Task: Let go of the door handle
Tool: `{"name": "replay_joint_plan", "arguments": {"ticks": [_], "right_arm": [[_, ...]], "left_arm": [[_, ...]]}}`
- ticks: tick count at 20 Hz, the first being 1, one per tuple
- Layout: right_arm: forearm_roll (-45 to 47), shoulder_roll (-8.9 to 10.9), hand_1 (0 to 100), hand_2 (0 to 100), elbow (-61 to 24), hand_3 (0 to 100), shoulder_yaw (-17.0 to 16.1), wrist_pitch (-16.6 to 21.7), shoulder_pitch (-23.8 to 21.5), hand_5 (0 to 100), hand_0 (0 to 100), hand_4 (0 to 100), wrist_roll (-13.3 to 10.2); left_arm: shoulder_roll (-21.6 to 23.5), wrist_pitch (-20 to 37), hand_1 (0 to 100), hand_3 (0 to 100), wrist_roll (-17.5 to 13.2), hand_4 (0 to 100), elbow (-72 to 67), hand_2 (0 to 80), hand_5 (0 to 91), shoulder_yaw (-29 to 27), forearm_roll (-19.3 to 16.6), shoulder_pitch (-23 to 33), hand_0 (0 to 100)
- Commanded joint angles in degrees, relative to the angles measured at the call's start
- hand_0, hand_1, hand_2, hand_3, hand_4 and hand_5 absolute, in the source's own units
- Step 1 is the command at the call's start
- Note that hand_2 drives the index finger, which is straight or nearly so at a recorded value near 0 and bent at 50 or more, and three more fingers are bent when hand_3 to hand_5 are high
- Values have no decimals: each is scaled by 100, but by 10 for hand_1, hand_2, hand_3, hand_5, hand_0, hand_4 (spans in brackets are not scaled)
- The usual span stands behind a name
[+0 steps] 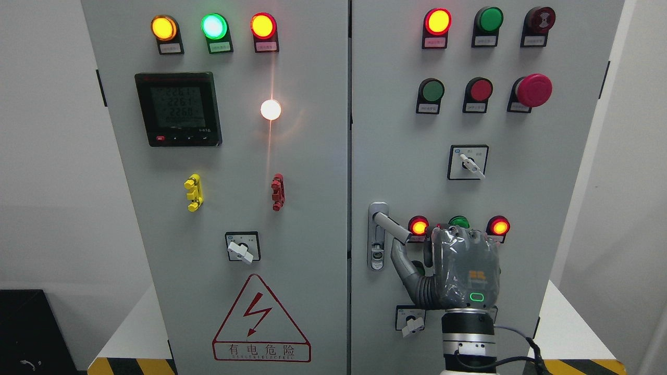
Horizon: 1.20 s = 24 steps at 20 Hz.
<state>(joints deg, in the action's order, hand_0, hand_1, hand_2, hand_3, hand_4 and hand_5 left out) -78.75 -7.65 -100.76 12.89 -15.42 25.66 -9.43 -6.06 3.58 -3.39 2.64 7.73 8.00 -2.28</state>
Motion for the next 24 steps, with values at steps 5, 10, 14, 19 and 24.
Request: {"name": "replay_joint_plan", "arguments": {"ticks": [5,10,14,19,24], "right_arm": [[0,0,357,1000,-5,1000,-23,-5,9,1000,489,950,2],[9,0,356,1000,-22,1000,-23,-5,1,1000,492,950,2],[9,0,354,1000,-66,1000,-23,4,1,1000,495,950,2],[9,0,349,1000,-101,1000,-23,4,1,1000,500,951,2],[9,0,343,1000,-101,1000,-23,4,1,1000,507,952,2]], "left_arm": [[0,3,556,0,-3,0,0,0,0,0,0,0,120],[0,3,556,0,-3,0,0,0,0,0,0,0,120],[0,3,556,0,-3,0,0,0,0,0,0,0,120],[0,3,556,0,-3,0,0,0,0,0,0,0,120],[0,3,556,0,-3,0,0,0,0,0,0,0,120]]}}
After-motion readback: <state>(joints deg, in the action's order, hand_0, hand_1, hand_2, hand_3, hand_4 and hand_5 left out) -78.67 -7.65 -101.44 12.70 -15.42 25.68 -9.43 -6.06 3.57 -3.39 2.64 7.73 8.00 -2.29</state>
